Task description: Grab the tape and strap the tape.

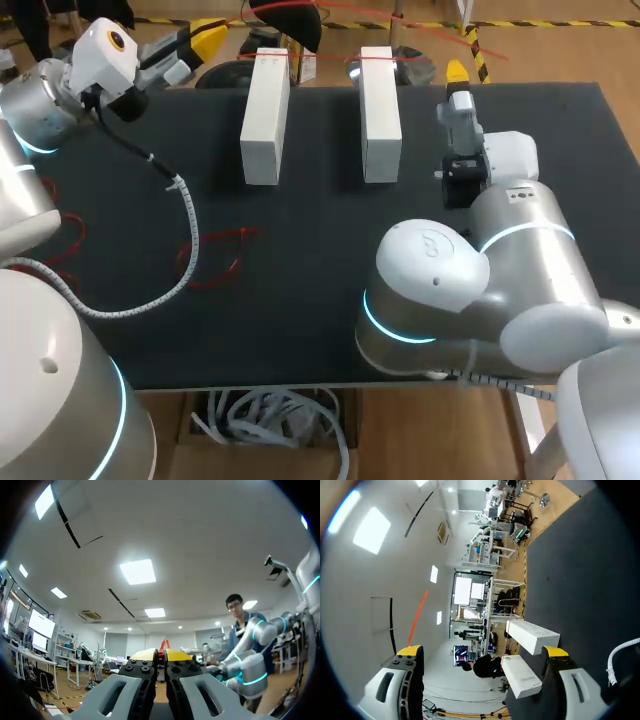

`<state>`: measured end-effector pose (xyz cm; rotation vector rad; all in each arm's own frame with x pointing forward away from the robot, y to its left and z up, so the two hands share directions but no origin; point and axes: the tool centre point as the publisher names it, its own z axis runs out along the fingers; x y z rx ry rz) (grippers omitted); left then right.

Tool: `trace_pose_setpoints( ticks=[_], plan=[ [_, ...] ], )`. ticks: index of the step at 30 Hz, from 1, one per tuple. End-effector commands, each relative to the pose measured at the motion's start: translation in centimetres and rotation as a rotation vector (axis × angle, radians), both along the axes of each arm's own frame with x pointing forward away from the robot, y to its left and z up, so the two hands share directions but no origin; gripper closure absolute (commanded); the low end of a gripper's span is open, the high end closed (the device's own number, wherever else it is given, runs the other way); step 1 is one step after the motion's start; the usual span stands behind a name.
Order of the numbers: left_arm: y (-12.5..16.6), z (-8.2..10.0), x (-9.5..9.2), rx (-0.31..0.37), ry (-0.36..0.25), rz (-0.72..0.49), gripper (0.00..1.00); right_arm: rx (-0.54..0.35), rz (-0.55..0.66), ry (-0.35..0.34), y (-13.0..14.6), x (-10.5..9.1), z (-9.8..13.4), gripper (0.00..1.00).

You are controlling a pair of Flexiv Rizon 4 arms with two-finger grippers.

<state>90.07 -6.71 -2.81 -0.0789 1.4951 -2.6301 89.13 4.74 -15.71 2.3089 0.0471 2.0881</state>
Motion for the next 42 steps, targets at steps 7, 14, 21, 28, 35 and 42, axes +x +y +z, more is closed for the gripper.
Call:
trace_pose_setpoints(
  ticks=[7,14,21,28,35,42],
  plan=[
    [0.0,-0.1,0.1,-0.002,-0.002,-0.002,1.0,0.588,0.177,0.029,1.8,-2.5,3.6,0.0],
    [0.0,-0.1,0.1,-0.002,-0.002,-0.002,1.0,0.517,0.139,-0.06,1.4,-3.0,5.7,0.0],
    [0.0,-0.1,0.1,-0.002,-0.002,-0.002,1.0,0.397,0.067,-0.1,0.9,-2.5,6.9,0.0],
    [0.0,-0.1,0.1,-0.002,-0.002,-0.002,1.0,0.388,0.041,-0.108,0.6,-1.2,7.5,0.0],
    [0.0,-0.1,0.1,-0.002,-0.002,-0.002,1.0,0.39,0.012,-0.103,1.1,0.8,8.1,0.0],
    [0.0,-0.1,0.1,-0.002,-0.002,-0.002,1.0,0.384,-0.012,-0.114,1.6,2.7,8.4,0.0]
  ],
)
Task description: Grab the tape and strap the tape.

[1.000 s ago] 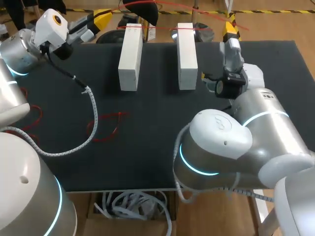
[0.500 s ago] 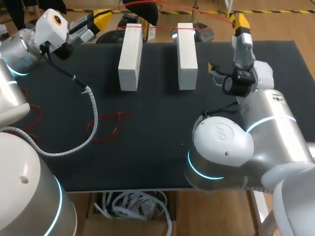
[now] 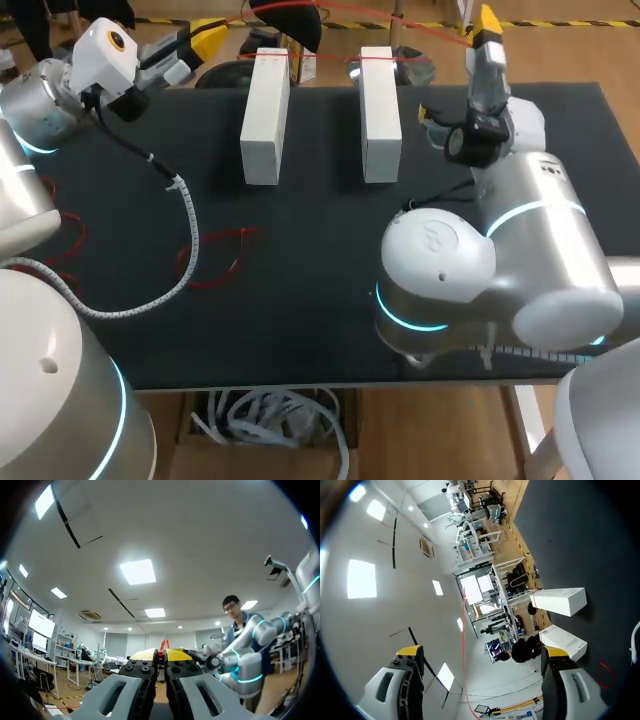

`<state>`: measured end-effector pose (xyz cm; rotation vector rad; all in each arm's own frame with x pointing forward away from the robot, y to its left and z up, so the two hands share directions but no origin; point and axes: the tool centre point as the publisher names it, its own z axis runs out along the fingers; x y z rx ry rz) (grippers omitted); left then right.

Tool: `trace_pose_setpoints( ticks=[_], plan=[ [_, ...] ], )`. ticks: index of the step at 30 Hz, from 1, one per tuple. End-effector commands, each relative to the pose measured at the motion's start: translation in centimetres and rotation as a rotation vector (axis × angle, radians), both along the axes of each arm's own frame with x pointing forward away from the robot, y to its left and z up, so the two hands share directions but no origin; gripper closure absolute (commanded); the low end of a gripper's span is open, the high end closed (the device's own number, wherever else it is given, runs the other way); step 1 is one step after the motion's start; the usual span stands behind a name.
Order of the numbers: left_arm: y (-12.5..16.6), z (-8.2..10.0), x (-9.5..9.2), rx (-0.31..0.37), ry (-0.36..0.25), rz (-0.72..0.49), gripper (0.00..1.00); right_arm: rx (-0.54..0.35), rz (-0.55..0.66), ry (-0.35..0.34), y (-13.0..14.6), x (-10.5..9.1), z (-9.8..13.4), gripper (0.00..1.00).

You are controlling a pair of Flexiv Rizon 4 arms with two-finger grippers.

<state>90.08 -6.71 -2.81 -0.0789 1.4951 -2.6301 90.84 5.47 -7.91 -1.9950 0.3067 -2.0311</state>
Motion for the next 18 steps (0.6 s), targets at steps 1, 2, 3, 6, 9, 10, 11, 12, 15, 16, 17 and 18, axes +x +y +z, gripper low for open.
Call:
trace_pose_setpoints(
  ticks=[1,2,3,6,9,10,11,12,15,16,17,18],
  plan=[
    [0.0,-0.1,0.1,-0.002,-0.002,-0.002,1.0,-0.007,-0.045,0.004,0.9,1.2,0.7,0.0],
    [0.0,-0.1,0.1,-0.002,-0.002,-0.002,1.0,-0.006,-0.047,0.004,0.9,1.4,0.8,0.0],
    [0.0,-0.1,0.1,-0.002,-0.002,-0.002,1.0,-0.003,-0.049,-0.001,1.0,1.6,0.9,0.0],
    [0.0,-0.1,0.1,-0.002,-0.002,-0.002,1.0,-0.003,-0.054,-0.015,1.0,1.7,1.1,0.0],
    [0.0,-0.1,0.1,-0.002,-0.002,-0.002,1.0,0.002,-0.059,-0.023,1.0,1.5,1.4,0.0],
    [0.0,-0.1,0.1,-0.002,-0.002,-0.002,1.0,0.006,-0.061,-0.026,1.0,1.4,1.5,0.06],
    [0.0,-0.1,0.1,-0.002,-0.002,-0.002,1.0,0.009,-0.061,-0.028,1.0,1.3,1.6,0.14],
    [0.0,-0.1,0.1,-0.002,-0.002,-0.002,1.0,0.012,-0.06,-0.031,1.0,1.2,1.7,0.21],
    [0.0,-0.1,0.1,-0.002,-0.002,-0.002,1.0,0.022,-0.057,-0.03,1.1,0.9,1.8,0.4],
    [0.0,-0.1,0.1,-0.002,-0.002,-0.002,1.0,0.023,-0.056,-0.03,1.1,0.9,1.8,0.44],
    [0.0,-0.1,0.1,-0.002,-0.002,-0.002,1.0,0.023,-0.055,-0.026,1.1,0.8,1.8,0.45],
    [0.0,-0.1,0.1,-0.002,-0.002,-0.002,1.0,0.023,-0.056,-0.023,1.1,0.8,1.8,0.42]
  ],
)
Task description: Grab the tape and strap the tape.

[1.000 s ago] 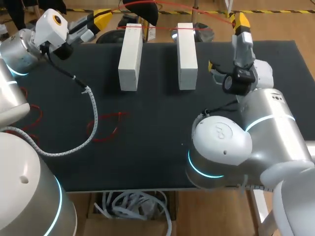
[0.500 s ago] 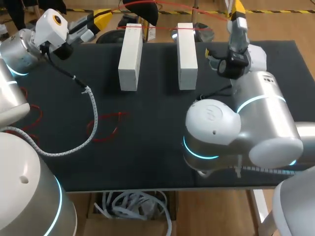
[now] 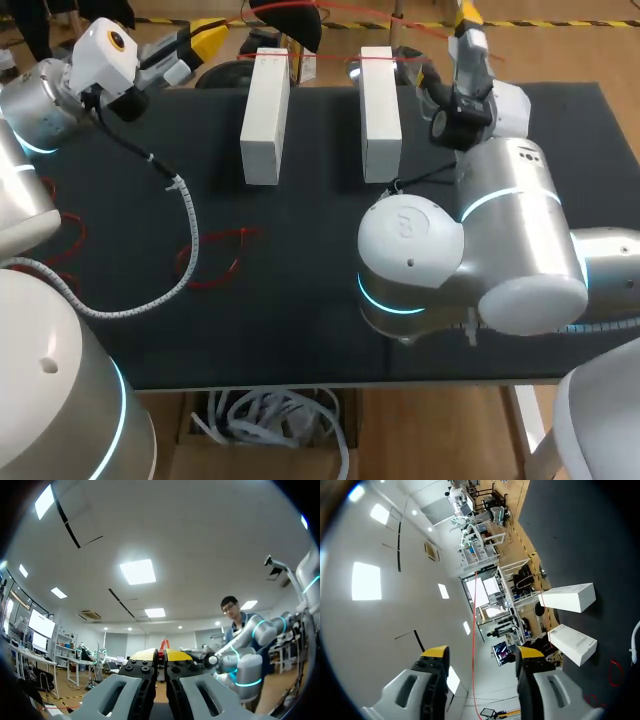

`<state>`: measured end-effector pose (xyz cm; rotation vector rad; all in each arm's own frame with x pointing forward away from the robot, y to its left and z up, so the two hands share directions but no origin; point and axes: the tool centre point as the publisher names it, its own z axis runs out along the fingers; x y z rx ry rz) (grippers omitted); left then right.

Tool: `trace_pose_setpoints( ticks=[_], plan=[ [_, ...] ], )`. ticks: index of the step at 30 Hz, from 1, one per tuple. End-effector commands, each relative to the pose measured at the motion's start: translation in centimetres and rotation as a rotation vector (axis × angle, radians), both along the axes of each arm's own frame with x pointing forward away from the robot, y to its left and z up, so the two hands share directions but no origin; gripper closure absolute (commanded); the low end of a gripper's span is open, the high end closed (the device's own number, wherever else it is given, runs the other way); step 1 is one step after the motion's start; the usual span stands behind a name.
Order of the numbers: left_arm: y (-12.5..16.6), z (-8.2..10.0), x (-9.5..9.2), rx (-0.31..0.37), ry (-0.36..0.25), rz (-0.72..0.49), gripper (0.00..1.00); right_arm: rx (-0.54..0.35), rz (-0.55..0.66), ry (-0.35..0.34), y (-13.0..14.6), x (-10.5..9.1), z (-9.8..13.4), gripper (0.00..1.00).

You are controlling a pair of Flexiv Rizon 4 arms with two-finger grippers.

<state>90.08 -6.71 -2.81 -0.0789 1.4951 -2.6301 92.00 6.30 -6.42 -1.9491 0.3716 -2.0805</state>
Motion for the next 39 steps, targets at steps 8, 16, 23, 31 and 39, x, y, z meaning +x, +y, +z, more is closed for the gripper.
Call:
trace_pose_setpoints(
  ticks=[8,16,23,31,39],
  plan=[
    [0.0,-0.1,0.1,-0.002,-0.002,-0.002,1.0,0.008,-0.011,0.014,0.2,-0.9,0.7,0.46],
    [0.0,-0.1,0.1,-0.002,-0.002,-0.002,1.0,0.017,-0.023,-0.006,-0.3,-1.0,1.5,0.5],
    [0.0,-0.1,0.1,-0.002,-0.002,-0.002,1.0,0.013,-0.032,-0.014,-0.8,-0.4,1.9,0.5],
    [0.0,-0.1,0.1,-0.002,-0.002,-0.002,1.0,0.019,-0.04,-0.019,-1.1,-0.1,2.1,0.51],
    [0.0,-0.1,0.1,-0.002,-0.002,-0.002,1.0,0.028,-0.042,-0.019,-1.3,-0.2,2.1,0.58]
  ],
)
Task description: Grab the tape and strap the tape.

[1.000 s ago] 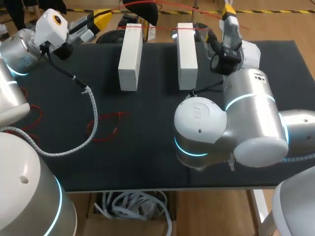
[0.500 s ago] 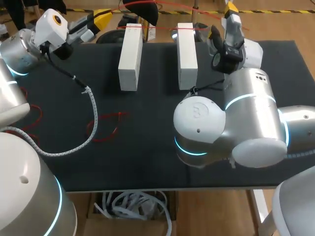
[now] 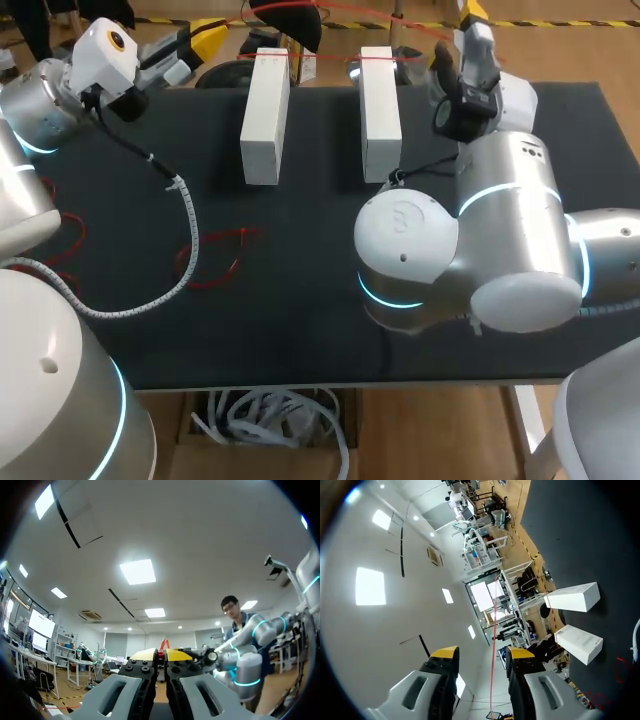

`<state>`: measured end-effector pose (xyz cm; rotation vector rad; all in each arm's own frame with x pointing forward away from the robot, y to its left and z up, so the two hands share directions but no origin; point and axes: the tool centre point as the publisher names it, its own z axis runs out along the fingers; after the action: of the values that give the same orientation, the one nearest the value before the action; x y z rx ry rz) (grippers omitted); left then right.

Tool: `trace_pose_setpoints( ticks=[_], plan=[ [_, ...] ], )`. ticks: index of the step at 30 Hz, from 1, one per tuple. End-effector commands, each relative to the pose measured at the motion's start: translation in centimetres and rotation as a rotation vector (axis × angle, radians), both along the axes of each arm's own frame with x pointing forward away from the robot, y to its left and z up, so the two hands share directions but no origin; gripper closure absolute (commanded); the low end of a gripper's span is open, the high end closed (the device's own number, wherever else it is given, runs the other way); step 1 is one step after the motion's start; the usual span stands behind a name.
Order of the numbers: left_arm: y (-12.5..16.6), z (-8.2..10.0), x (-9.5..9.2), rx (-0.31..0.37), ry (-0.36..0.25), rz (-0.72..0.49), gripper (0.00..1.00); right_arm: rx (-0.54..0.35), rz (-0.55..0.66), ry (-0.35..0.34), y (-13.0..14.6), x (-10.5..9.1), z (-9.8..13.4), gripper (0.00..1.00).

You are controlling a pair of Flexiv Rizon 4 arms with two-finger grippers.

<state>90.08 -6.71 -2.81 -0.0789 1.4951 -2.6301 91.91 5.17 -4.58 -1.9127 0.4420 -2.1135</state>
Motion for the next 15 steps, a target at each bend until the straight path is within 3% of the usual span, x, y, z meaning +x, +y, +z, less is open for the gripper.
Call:
trace_pose_setpoints(
  ticks=[1,15],
  plan=[
    [0.01,-0.08,0.07,-0.002,-0.002,-0.002,1.0,0.001,0.004,0.006,-0.24,-0.2,0.31,0.59],
    [0.01,-0.08,0.07,-0.002,-0.002,-0.002,1.0,0.019,0.013,-0.003,-0.14,-0.96,0.6,0.58]
  ],
)
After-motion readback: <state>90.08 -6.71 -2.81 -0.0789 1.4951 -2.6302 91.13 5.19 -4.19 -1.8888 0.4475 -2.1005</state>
